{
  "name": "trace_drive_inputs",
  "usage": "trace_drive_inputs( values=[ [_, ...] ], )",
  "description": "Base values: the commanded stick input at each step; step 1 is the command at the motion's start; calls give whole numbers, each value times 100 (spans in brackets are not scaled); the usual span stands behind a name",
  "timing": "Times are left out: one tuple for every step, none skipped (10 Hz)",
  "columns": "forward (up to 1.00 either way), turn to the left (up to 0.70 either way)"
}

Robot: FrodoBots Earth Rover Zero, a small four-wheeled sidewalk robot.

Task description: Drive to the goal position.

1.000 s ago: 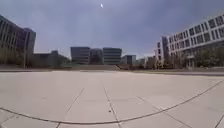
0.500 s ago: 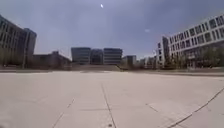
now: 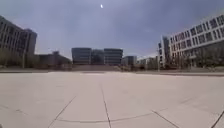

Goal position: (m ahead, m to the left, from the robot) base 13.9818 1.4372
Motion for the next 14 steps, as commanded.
trace_drive_inputs(
  values=[
    [70, 0],
    [70, 0],
    [70, 0],
    [70, 0],
    [70, 0],
    [70, 0],
    [70, 0],
    [70, 0],
    [70, 0],
    [70, 0],
    [70, 0],
    [70, 0],
    [70, 0],
    [70, 0]
  ],
)
